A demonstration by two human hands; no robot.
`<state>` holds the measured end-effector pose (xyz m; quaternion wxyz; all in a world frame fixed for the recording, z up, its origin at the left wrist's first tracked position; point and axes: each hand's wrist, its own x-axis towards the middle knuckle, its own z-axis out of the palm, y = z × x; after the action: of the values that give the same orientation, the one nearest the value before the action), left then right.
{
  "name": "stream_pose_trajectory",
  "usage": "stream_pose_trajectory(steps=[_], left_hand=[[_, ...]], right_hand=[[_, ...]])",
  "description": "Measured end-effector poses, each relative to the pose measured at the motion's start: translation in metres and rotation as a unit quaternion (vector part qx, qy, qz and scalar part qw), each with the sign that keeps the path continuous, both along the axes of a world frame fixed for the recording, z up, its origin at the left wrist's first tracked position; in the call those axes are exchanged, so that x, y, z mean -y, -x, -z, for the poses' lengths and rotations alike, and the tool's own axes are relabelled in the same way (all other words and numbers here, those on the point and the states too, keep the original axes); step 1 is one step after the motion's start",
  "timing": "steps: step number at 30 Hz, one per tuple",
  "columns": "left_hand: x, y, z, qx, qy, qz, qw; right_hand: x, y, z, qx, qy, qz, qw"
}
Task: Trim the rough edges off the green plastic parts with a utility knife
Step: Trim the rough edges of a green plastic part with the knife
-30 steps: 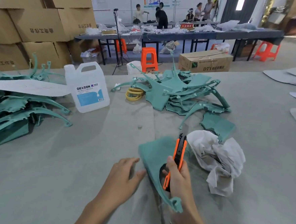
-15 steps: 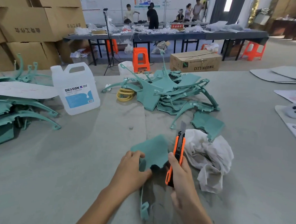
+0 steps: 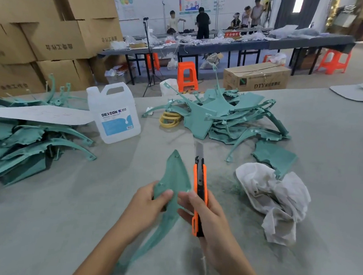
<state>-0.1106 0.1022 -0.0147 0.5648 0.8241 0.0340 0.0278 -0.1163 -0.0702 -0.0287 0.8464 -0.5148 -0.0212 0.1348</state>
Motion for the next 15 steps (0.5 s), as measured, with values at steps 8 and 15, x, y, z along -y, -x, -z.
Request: stream_pose_trajectory(steps=[8,15], left_hand=[[-0.013,0.001,-0.001,0.045,-0.073,-0.050,0.995],[0.006,0.008,0.029,0.048,0.113,-0.112,0.986]], right_hand=[[0.029,0.002,0.023,-0.020,0.255,0.031,0.966],[0.018,0.011,0.032,0.019,0.401,-0.030,0.915]])
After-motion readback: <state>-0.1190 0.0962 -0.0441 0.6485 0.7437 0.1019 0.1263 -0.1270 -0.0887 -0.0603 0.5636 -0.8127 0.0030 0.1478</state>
